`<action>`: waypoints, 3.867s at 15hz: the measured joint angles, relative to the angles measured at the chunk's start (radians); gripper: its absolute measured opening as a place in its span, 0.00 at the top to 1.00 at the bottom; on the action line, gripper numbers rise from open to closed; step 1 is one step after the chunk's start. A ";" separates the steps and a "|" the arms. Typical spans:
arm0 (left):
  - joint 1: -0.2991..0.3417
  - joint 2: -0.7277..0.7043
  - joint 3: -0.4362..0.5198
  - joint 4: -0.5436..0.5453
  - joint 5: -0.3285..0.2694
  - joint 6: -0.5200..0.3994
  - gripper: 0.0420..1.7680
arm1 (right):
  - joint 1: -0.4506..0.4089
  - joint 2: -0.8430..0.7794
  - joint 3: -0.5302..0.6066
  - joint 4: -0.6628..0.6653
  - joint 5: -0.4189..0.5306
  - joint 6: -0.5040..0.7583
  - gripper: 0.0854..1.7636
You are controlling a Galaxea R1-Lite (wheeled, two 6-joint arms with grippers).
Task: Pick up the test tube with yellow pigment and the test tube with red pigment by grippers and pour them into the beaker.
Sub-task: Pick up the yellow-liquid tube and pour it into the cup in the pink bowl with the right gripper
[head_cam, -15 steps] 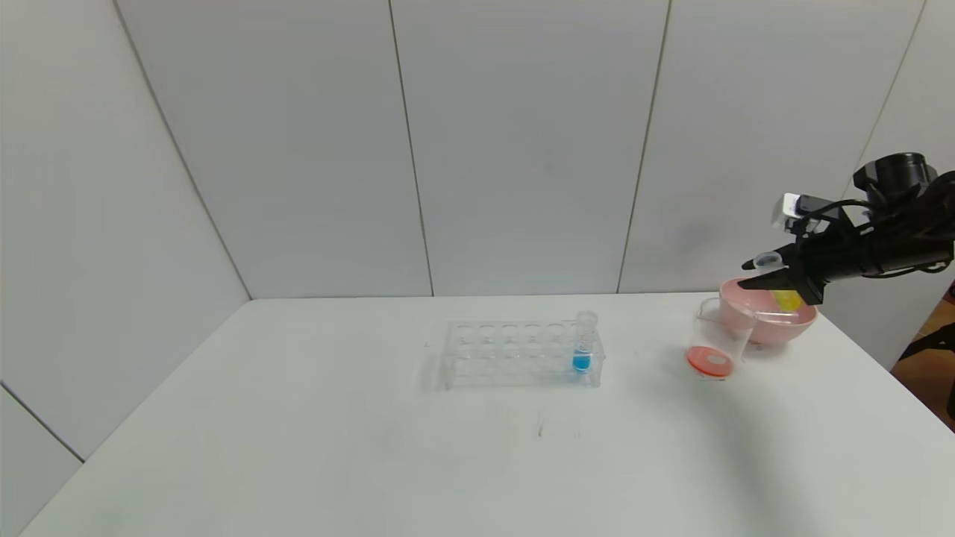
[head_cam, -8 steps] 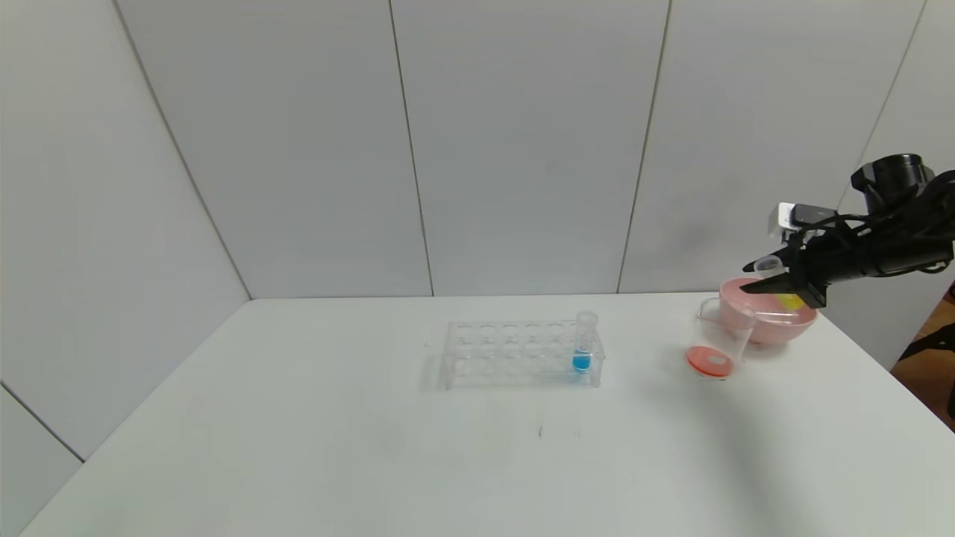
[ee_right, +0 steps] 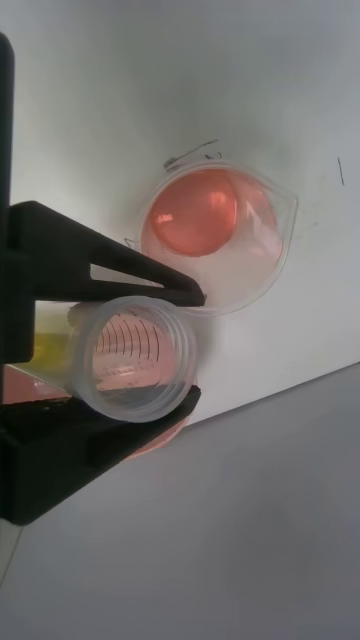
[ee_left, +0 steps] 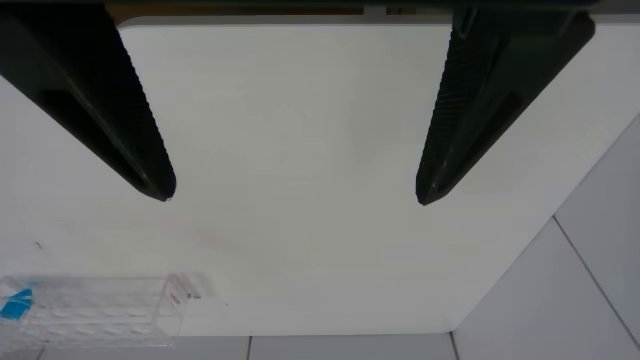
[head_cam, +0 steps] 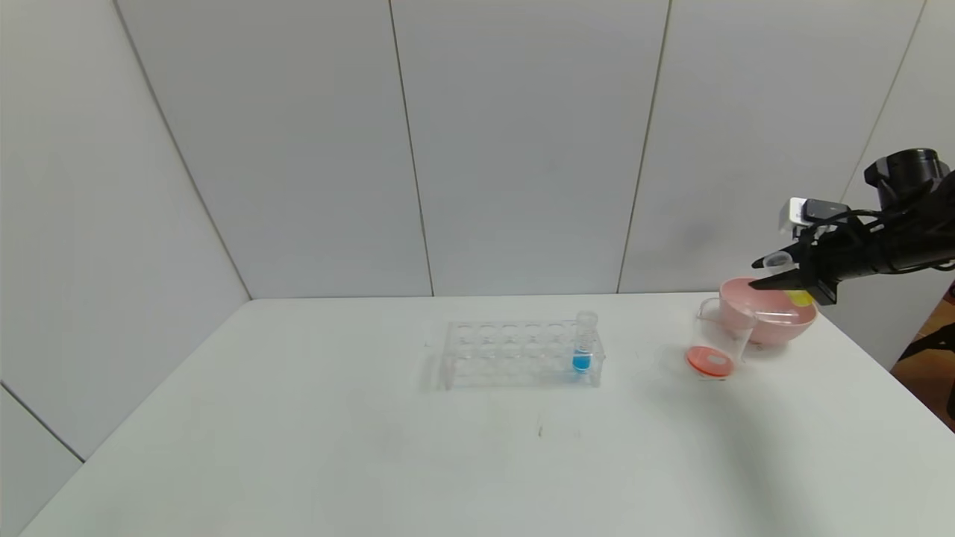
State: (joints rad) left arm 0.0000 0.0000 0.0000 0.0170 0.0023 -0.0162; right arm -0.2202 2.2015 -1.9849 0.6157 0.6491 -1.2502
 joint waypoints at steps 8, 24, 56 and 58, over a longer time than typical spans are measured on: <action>0.000 0.000 0.000 0.000 0.000 0.000 0.03 | 0.000 -0.004 0.000 0.001 0.002 0.003 0.70; 0.000 0.000 0.000 0.000 0.000 0.000 0.03 | -0.022 0.034 -0.001 0.003 -0.141 -0.114 0.70; 0.000 0.000 0.000 0.000 0.000 0.000 0.03 | 0.117 0.023 -0.005 -0.007 -0.516 -0.174 0.70; 0.000 0.000 0.000 0.000 0.000 0.000 0.03 | 0.119 0.020 -0.005 -0.013 -0.547 -0.199 0.70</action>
State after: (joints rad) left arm 0.0000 0.0000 0.0000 0.0170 0.0028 -0.0162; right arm -0.1015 2.2217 -1.9896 0.6023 0.1017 -1.4494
